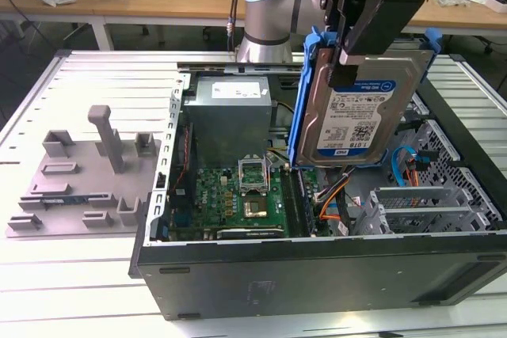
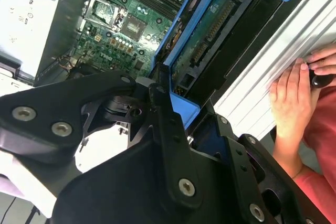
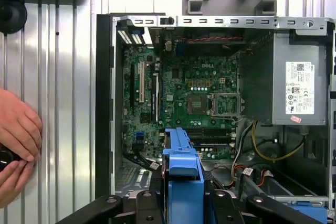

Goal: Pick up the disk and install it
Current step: 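Insert the disk into the insertion slot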

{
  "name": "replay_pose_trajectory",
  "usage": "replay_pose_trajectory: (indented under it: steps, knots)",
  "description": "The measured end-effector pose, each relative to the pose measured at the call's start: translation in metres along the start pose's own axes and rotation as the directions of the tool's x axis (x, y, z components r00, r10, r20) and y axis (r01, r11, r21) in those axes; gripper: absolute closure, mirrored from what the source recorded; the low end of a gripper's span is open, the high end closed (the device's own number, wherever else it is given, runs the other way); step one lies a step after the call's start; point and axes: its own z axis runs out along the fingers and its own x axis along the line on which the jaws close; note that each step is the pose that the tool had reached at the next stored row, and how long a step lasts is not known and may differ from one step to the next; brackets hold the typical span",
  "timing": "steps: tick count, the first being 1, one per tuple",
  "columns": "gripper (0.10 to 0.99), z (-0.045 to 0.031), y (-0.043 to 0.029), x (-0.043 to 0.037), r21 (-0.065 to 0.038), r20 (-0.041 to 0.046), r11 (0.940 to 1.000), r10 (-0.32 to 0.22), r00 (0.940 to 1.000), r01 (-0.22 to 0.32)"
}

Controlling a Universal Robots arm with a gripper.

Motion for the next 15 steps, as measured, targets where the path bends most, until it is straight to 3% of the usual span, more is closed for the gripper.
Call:
replay_pose_trajectory:
  steps: [3, 8, 15]
  knots:
    - [0.722, 0.0007, 0.0001, 0.0044, 0.000, 0.0216, 1.0000, 0.001, 0.9998, -0.001]
    - [0.722, 0.0008, 0.0001, 0.0049, 0.000, 0.0224, 1.0000, 0.002, 0.9997, -0.002]
    - [0.722, 0.0012, -0.0018, 0.0140, 0.000, 0.0337, 0.9999, 0.012, 0.9994, -0.012]
